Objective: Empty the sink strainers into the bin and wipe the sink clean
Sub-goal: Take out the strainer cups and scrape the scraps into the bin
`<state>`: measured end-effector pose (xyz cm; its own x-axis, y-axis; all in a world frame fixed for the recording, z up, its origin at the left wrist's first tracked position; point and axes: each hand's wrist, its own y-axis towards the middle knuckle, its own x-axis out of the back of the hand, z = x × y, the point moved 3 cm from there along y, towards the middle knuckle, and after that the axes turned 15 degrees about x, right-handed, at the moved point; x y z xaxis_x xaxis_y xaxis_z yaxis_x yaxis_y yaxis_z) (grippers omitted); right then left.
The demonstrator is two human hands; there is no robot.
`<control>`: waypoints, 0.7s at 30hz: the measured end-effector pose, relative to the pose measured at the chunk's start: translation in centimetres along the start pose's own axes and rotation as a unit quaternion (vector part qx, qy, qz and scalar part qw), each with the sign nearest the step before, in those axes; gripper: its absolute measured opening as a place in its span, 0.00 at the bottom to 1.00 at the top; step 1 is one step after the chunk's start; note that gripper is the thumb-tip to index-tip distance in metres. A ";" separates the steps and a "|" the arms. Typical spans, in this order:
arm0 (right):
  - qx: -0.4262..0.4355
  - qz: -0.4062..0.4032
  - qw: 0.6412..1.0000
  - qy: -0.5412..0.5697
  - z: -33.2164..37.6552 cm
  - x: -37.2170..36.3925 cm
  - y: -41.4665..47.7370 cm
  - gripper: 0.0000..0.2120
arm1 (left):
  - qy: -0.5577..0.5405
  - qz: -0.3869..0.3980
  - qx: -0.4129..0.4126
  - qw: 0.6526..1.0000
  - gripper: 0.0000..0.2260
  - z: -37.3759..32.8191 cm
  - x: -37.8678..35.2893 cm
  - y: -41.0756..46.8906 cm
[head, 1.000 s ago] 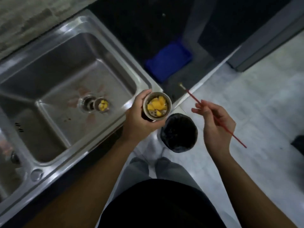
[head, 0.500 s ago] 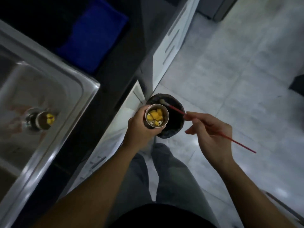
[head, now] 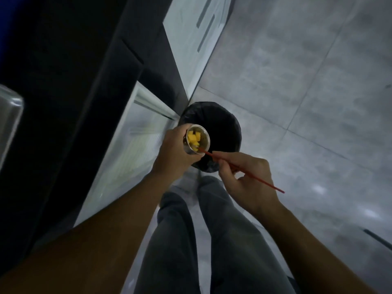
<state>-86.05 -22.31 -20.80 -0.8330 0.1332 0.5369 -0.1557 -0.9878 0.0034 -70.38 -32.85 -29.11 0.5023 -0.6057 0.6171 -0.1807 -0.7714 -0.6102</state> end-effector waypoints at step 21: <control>-0.006 -0.029 0.999 -0.030 -8.2 -5.1 -1.4 0.12 | 0.126 0.057 -0.028 0.990 0.32 2.3 -6.6 6.8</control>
<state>-85.91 -20.98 -30.46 -0.7890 0.1840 0.5861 -0.2090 -0.9776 0.0255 -72.97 -33.62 -38.53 0.2504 -0.7130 0.6550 -0.2736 -0.7010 -0.6585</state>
